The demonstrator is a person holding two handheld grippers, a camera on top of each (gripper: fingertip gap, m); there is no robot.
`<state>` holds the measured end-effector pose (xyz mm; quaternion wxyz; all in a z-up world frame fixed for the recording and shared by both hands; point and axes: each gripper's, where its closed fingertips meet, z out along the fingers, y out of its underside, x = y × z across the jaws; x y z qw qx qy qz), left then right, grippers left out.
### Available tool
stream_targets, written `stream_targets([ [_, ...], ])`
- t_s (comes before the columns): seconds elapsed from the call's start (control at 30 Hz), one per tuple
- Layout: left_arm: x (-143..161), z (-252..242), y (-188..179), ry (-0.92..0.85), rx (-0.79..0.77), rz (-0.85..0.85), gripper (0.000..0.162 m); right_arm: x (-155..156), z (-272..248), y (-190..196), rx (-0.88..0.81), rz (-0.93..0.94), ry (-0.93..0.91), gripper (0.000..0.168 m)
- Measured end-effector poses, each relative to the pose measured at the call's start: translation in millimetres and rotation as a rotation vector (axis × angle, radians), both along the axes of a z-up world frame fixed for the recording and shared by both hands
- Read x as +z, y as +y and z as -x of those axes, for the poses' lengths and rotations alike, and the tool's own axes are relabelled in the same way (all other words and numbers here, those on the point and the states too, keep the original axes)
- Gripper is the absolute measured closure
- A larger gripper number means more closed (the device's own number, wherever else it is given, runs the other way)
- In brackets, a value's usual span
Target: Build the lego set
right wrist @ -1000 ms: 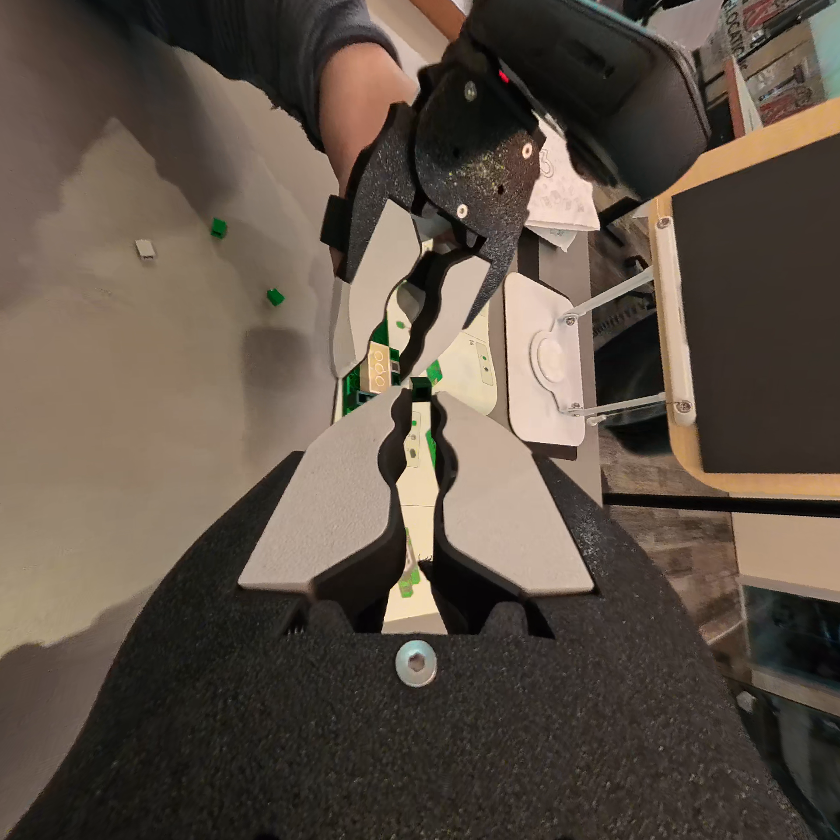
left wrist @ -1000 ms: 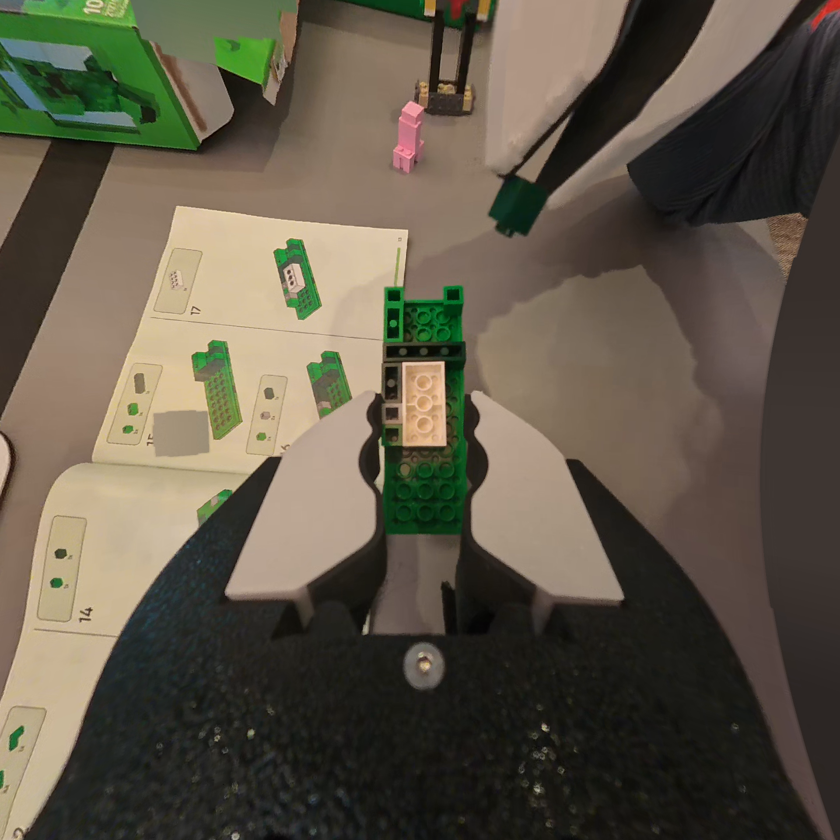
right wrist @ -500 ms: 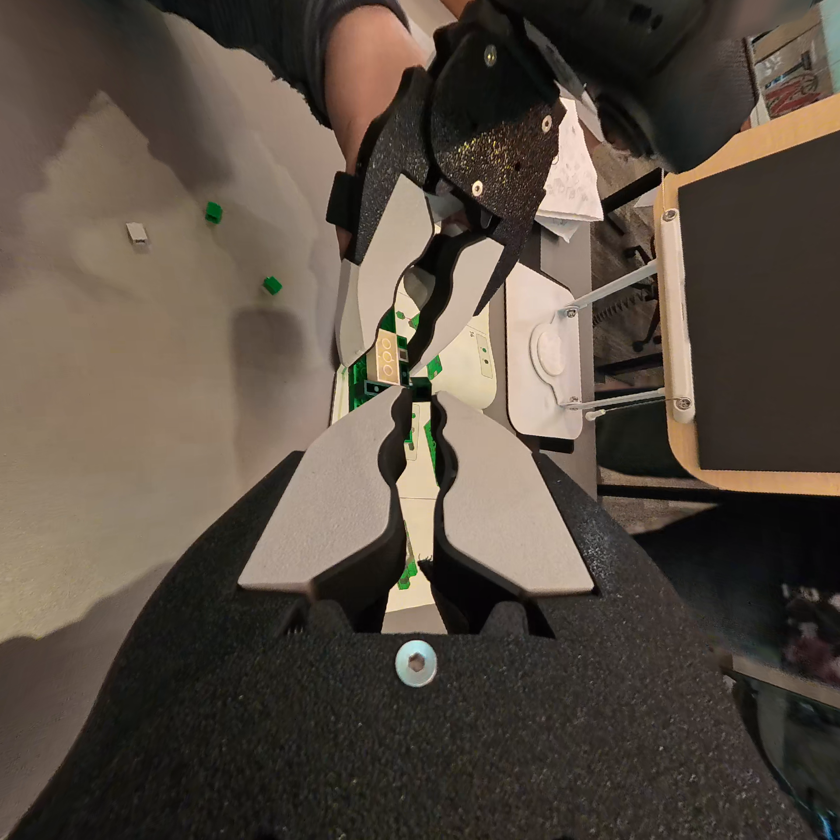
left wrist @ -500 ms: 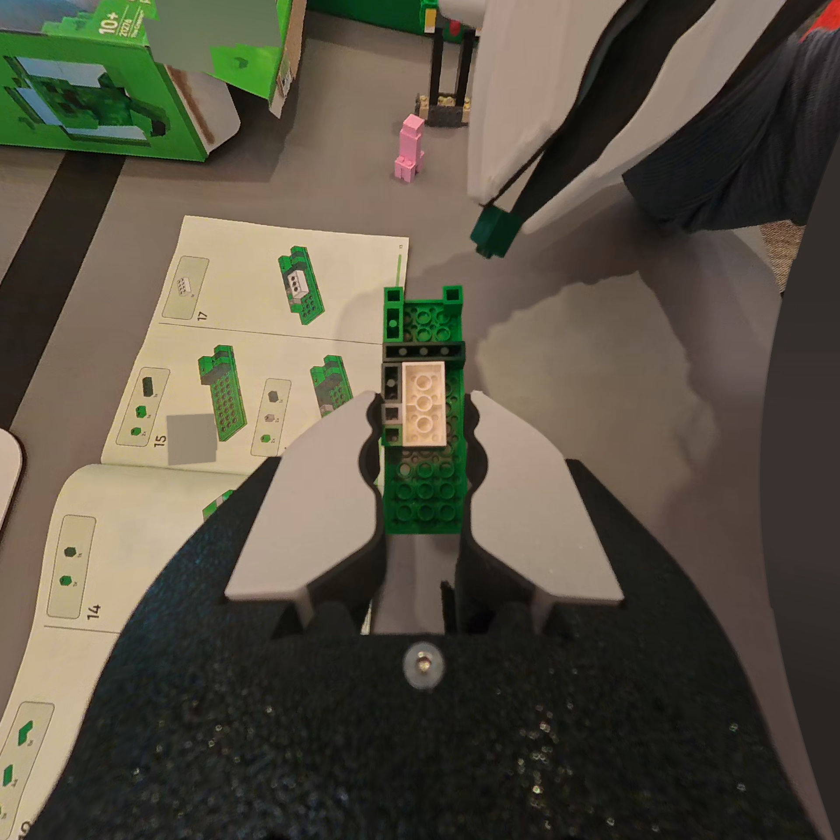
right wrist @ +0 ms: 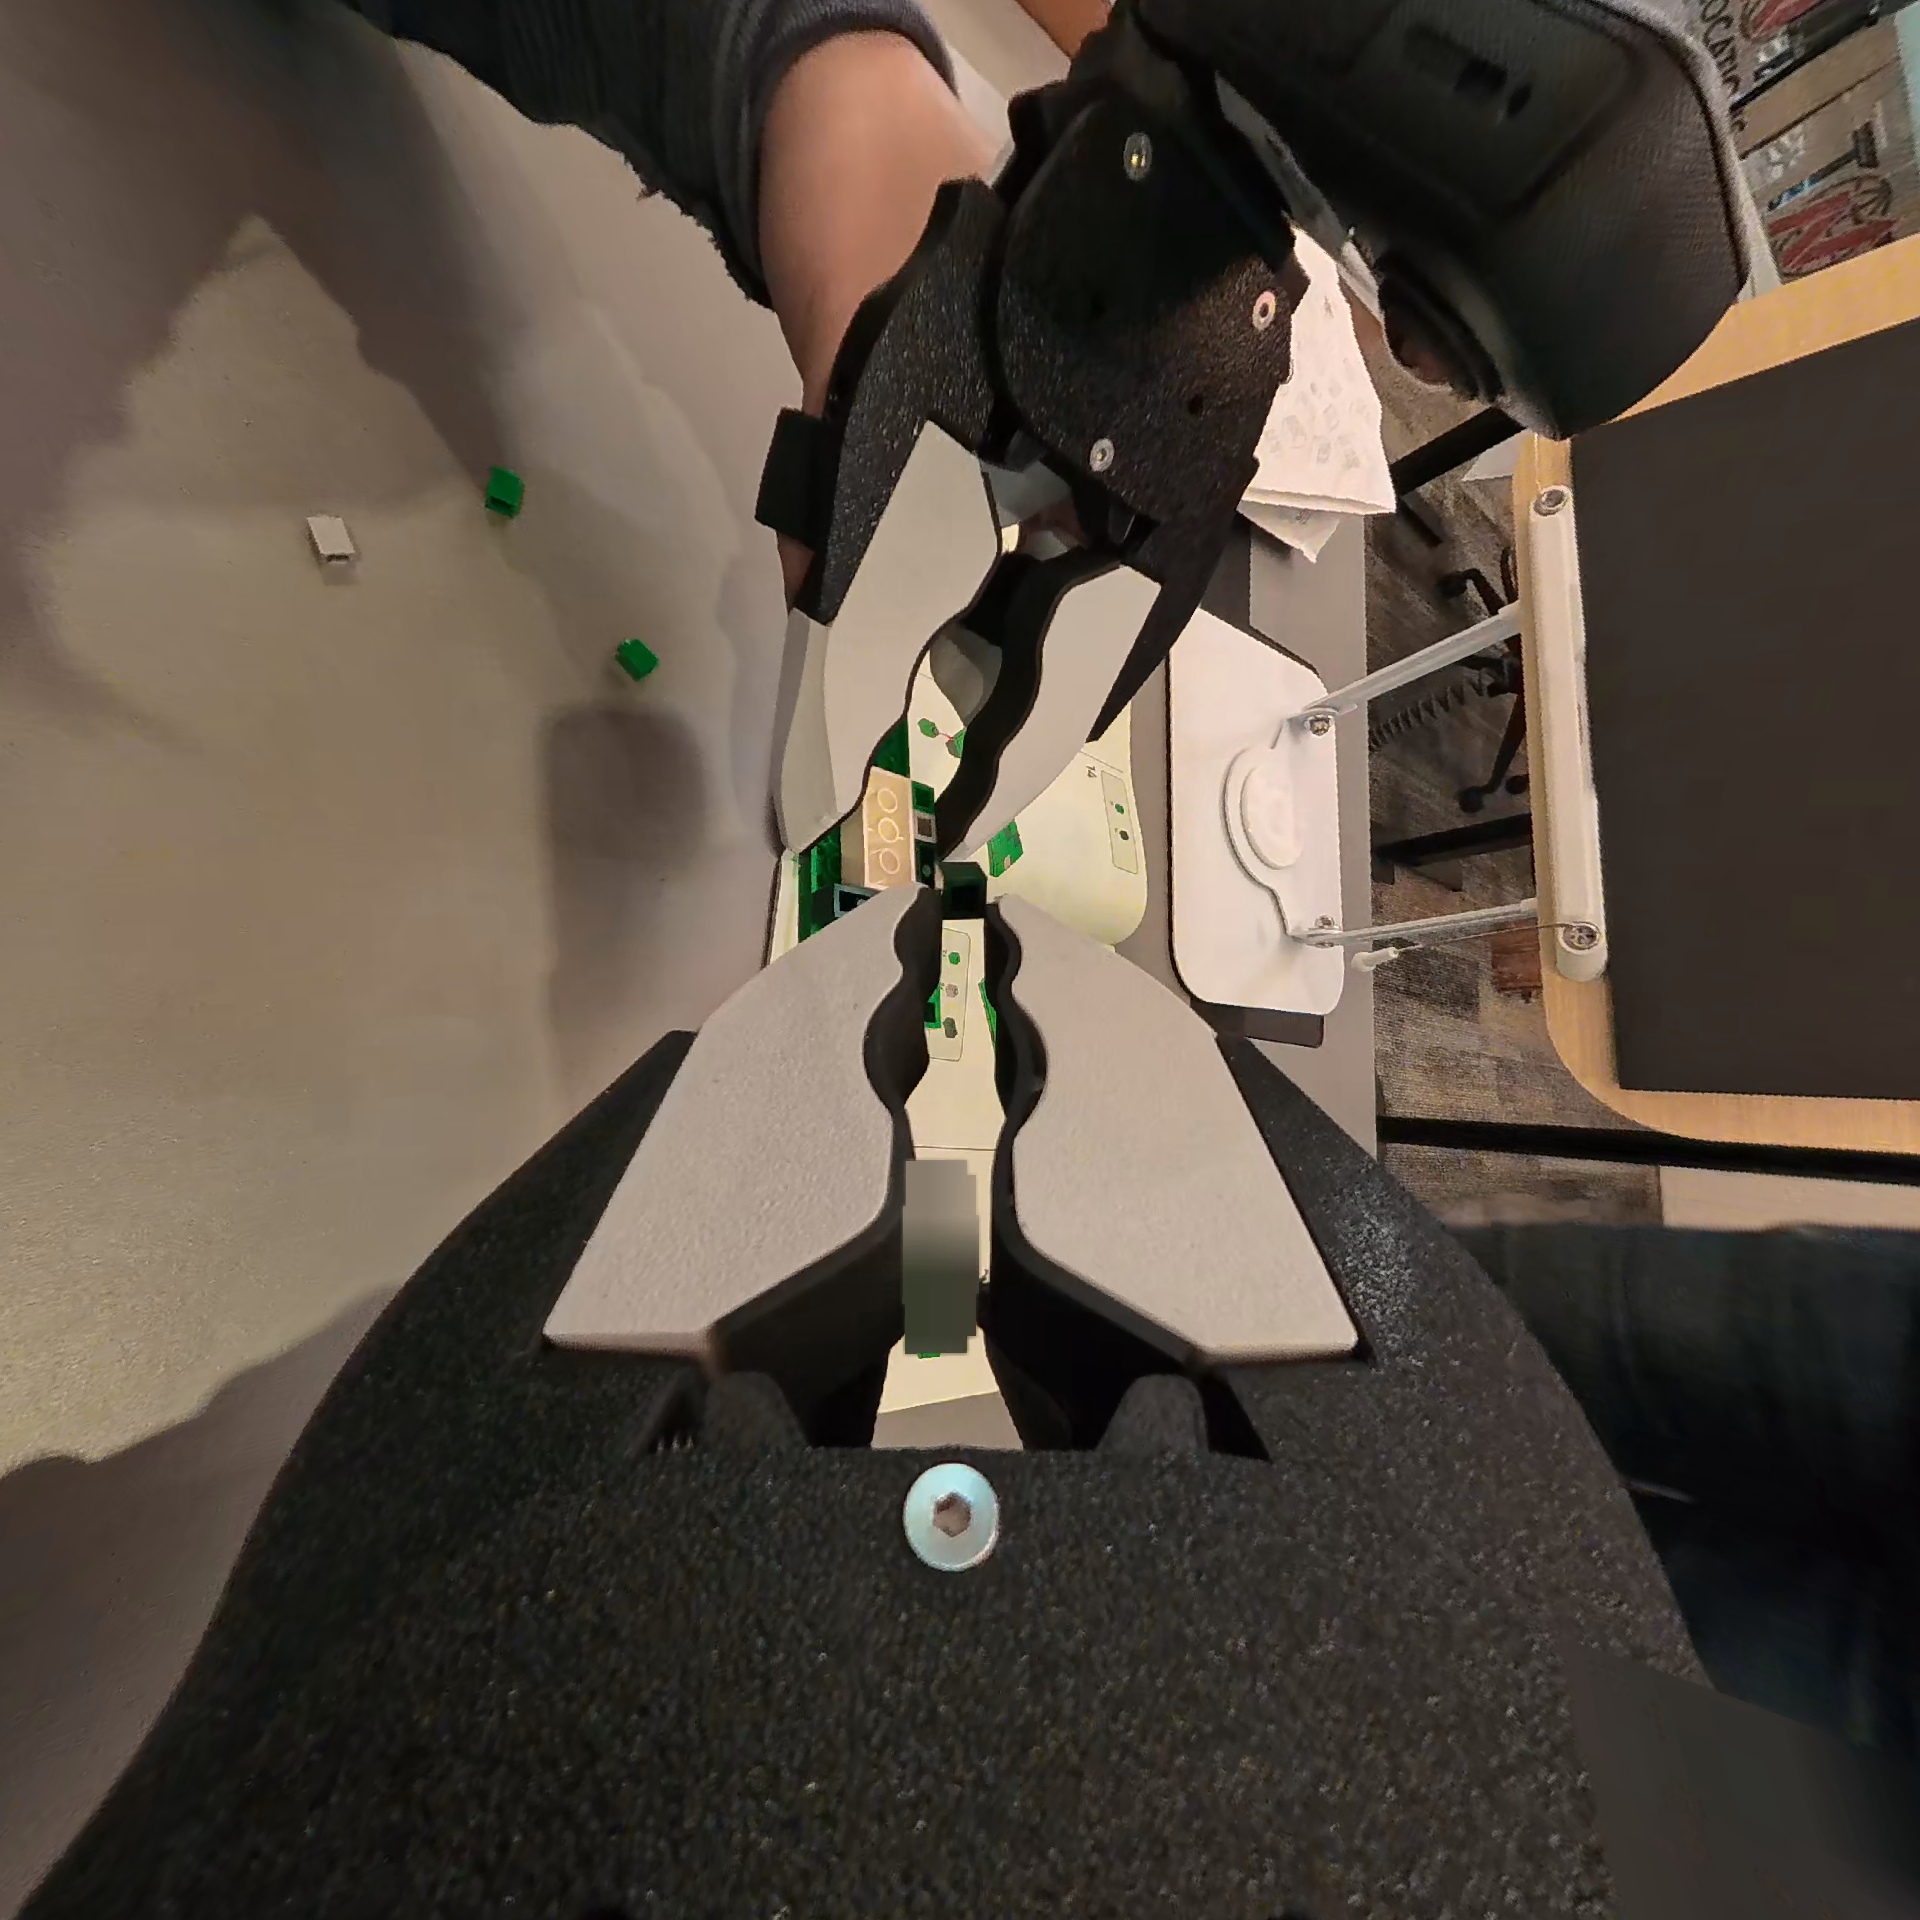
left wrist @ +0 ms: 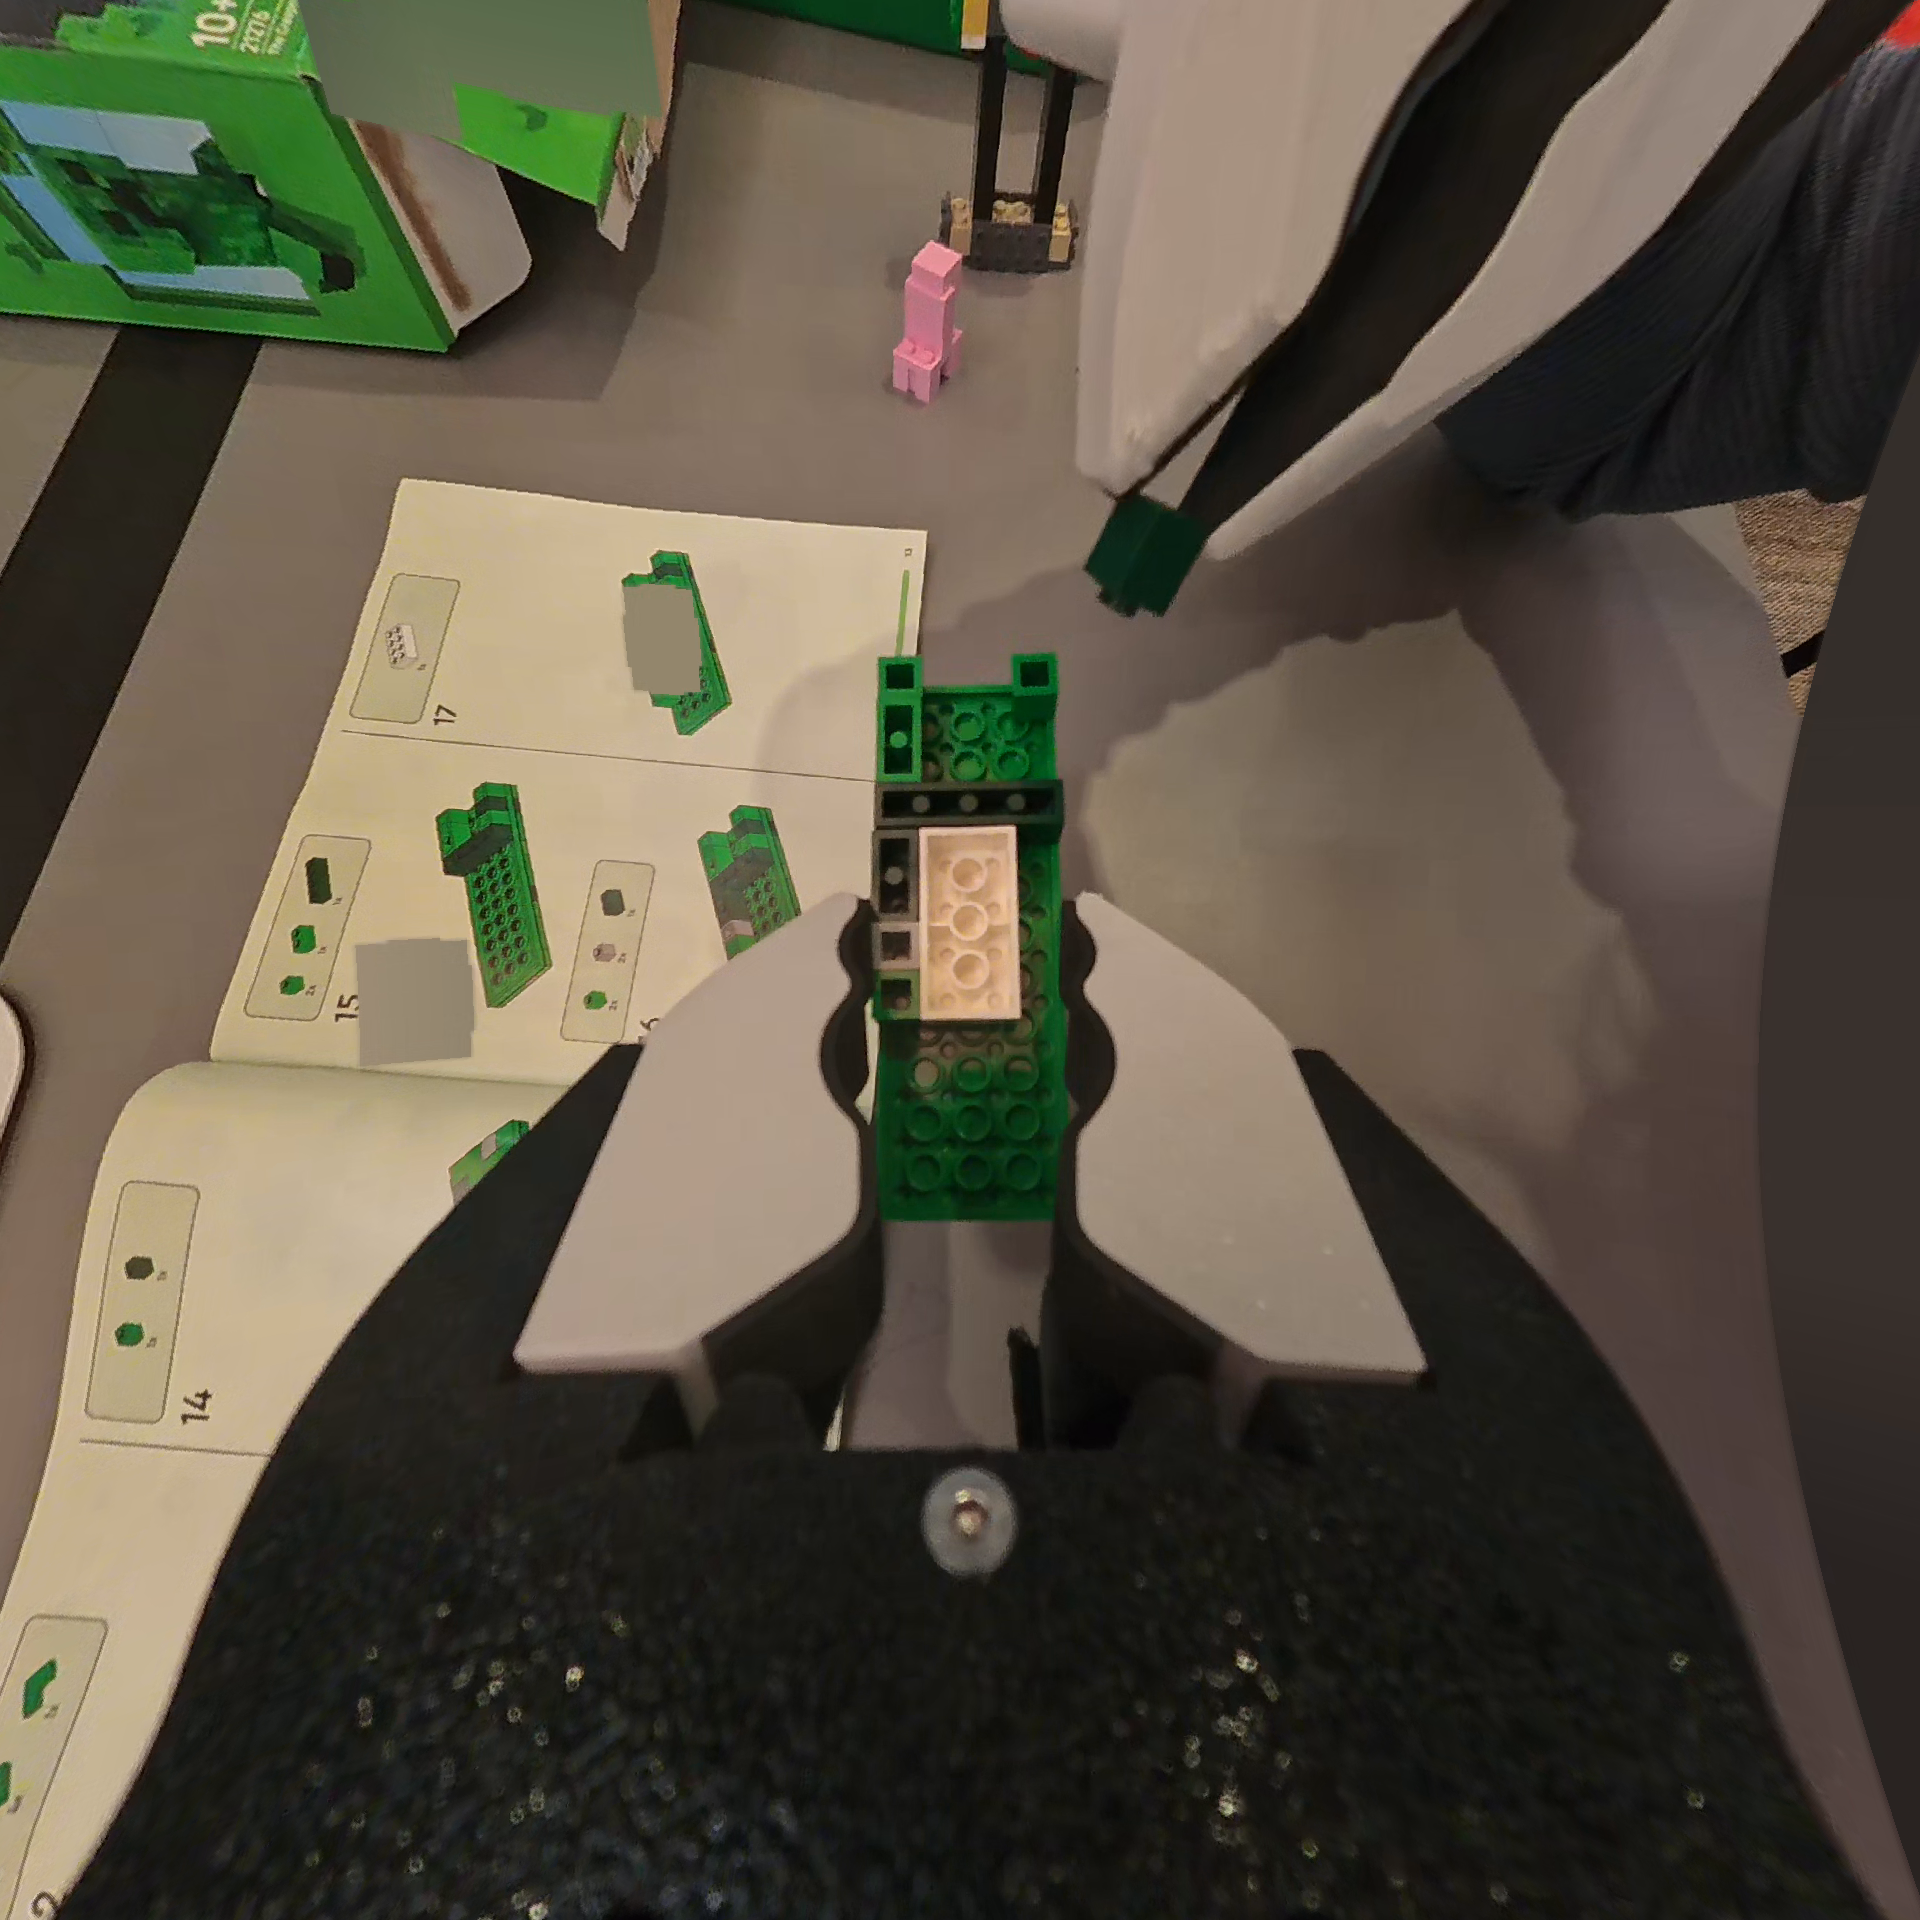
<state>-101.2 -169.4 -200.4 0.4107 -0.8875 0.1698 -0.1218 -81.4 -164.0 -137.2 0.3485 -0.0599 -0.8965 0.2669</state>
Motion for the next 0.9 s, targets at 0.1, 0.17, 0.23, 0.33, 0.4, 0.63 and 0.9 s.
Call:
stream_targets([
  [0.1, 0, 0, 0, -0.002, -0.001, 0.0, 0.128, 0, 0, -1, 0.004, 0.0, -0.001, 0.161],
  [0.17, 0, -1, 0, -0.001, -0.002, 0.001, 0.128, -2, -1, -4, 0.01, 0.001, -0.004, 0.16],
  [0.23, 0, -1, 0, -0.001, -0.004, 0.003, 0.128, -3, -1, -6, 0.012, -0.005, -0.006, 0.16],
  [0.33, 1, 0, -1, -0.002, -0.002, 0.004, 0.128, -2, 0, -13, -0.008, -0.032, 0.015, 0.16],
  [0.4, 2, 2, -2, -0.005, 0.004, 0.002, 0.128, -2, -1, -18, -0.014, -0.056, 0.033, 0.161],
  [0.63, 3, 9, -4, -0.002, 0.023, 0.001, 0.128, -10, 1, -30, -0.017, -0.094, 0.04, 0.16],
  [0.9, 7, 16, -6, -0.003, 0.044, -0.006, 0.128, -19, 2, -36, -0.006, -0.121, 0.03, 0.161],
])
